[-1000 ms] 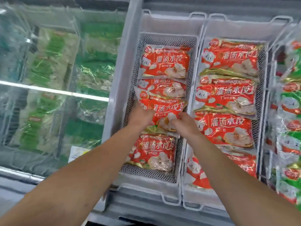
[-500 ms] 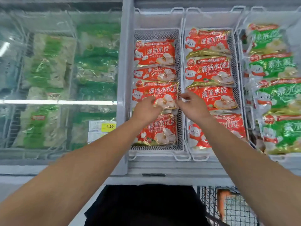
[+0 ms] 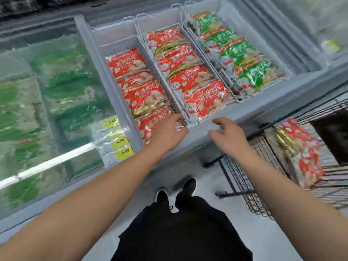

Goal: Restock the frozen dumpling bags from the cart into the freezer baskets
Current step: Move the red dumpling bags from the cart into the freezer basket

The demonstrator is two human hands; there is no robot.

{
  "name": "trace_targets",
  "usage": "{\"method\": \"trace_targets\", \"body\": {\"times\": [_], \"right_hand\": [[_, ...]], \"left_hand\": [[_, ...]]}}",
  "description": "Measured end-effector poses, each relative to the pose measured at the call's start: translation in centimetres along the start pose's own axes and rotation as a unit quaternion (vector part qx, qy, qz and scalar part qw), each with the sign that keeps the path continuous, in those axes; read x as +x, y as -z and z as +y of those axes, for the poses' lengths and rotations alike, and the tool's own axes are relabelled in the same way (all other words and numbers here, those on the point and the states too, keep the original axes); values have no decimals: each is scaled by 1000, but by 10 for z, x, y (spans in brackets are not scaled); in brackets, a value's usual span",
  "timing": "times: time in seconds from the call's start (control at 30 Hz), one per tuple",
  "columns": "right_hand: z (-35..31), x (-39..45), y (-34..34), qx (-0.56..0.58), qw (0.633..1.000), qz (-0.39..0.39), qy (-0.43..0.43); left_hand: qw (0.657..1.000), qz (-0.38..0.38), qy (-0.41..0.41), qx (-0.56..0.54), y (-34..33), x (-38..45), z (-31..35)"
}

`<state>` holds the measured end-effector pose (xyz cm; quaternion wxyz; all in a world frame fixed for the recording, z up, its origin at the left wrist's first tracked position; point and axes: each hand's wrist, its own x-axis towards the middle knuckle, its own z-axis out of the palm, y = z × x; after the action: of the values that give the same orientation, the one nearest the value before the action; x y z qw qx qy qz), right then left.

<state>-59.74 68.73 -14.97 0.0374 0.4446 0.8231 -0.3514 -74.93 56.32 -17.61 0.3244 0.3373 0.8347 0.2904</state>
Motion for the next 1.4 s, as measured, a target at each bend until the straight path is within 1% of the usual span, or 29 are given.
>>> {"method": "trace_targets", "body": {"times": [0.2,0.3,0.47,0.53,0.63,0.83,0.97,1.1,1.23,1.4], "right_hand": [[76,-99,7,-13,992,63,-105],[122,-155,13,-7,984,98,-148],[197,-241,26,6,965,141,-221],[220,-262,29,13,961,155,-227],[272,-311,40,24,955,183,-233],[363,-383,57,53,952,198,-225],[409,-407,73,64,951,198,-229],[441,-406,94,81,950,203,-224],[466,-385,113,90,954,188,-215],[505,-329,152,84,964,159,-195]], "left_hand": [[991,-80,-87,66,-59,-49,40],[978,-121,-142,93,-102,-76,66],[956,-159,-210,128,-175,-127,106],[950,-161,-223,149,-196,-140,114],[939,-159,-253,171,-245,-176,132],[931,-167,-251,204,-324,-238,159],[929,-162,-251,219,-359,-262,184],[926,-164,-249,233,-387,-263,212],[934,-161,-232,220,-415,-252,236],[953,-157,-186,182,-461,-205,267]]}}
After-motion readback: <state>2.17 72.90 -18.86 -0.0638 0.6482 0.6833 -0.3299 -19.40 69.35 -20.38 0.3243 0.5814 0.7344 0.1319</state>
